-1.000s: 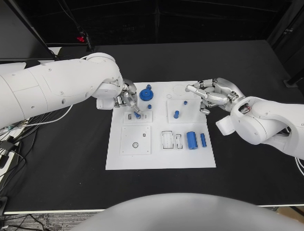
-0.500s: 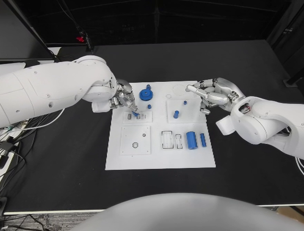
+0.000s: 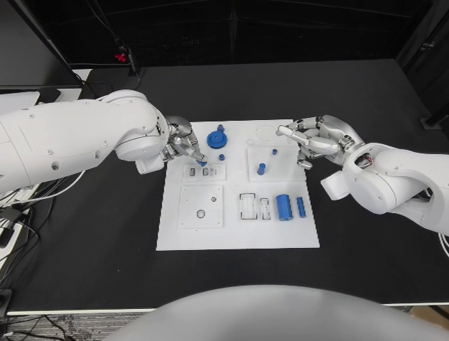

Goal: Assemble the parts on the task board

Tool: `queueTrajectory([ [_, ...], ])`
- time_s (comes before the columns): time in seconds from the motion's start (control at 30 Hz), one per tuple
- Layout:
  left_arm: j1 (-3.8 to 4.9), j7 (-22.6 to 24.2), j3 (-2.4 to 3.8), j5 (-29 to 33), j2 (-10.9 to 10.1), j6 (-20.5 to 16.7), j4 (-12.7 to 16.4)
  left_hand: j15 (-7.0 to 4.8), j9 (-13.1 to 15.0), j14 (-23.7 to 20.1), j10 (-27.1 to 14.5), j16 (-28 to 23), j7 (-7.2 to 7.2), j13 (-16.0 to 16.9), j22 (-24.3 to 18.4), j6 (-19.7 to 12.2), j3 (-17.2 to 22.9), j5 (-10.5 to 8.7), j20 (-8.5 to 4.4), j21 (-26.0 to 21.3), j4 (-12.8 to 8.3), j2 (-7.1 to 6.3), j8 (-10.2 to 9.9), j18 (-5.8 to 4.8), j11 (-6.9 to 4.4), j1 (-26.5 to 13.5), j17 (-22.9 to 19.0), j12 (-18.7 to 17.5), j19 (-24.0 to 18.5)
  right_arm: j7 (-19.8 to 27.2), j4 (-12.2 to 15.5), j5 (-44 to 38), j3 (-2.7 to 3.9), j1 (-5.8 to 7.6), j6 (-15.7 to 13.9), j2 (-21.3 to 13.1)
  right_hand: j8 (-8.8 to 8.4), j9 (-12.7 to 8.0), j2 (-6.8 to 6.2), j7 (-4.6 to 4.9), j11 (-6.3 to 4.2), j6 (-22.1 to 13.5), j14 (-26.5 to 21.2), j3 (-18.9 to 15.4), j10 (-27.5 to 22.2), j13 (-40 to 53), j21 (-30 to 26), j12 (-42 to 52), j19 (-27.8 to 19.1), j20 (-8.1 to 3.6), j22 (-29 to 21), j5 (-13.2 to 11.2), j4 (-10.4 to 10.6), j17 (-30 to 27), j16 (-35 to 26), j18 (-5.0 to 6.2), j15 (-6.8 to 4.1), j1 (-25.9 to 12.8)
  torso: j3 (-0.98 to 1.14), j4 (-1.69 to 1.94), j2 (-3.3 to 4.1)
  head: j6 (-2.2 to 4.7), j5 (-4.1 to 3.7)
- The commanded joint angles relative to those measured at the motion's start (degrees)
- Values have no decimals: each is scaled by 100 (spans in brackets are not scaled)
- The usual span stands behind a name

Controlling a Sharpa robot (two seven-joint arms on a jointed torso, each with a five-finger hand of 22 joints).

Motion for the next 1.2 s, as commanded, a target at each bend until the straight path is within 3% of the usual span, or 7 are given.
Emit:
queueTrajectory([
  [0.03,-8,-31,2,94,-39,-702,114,-38,56,600,595,5,-160,1495,1509,186,32,33,16,18,-1,66,141,-37,-42,90,1510,13,608,39,14,4,3,6,5,0,20,8,41,-13,13,-43,313,-29,608,1494,-20,-19,-37,8,-10,37,11,1032,-22,106,-3,9,-6,-8,0,1,0],
  [0.37,-88,-167,2,111,-180,-1160,313,-48,49,600,595,5,-168,1495,1509,197,19,90,15,18,70,60,135,-37,-51,39,1510,13,608,43,18,4,3,6,-2,-11,20,8,41,-13,13,-43,313,-29,608,1494,-20,-19,-37,8,-10,37,11,1032,-22,106,-3,9,-1,-7,-4,1,-4],
  [0.77,-256,-324,2,112,-230,-1117,437,-52,37,600,595,5,-173,1495,1509,198,17,119,13,18,142,80,120,-37,-56,-2,1510,13,608,47,16,4,2,6,1,-8,20,8,41,-13,13,-43,313,-29,608,1494,-20,-19,-37,8,-10,37,11,1032,-22,106,-3,9,-6,0,-3,1,-6],
  [1.2,-301,-321,2,112,-218,-1027,453,-53,30,600,595,5,-174,1495,1509,198,19,135,12,18,176,91,111,-37,-57,-19,1510,13,608,49,8,4,2,6,12,-2,29,7,43,-12,14,-51,313,-37,608,1494,-27,-19,-38,9,-11,40,14,1031,-22,107,-2,14,-2,3,-5,1,16],
])
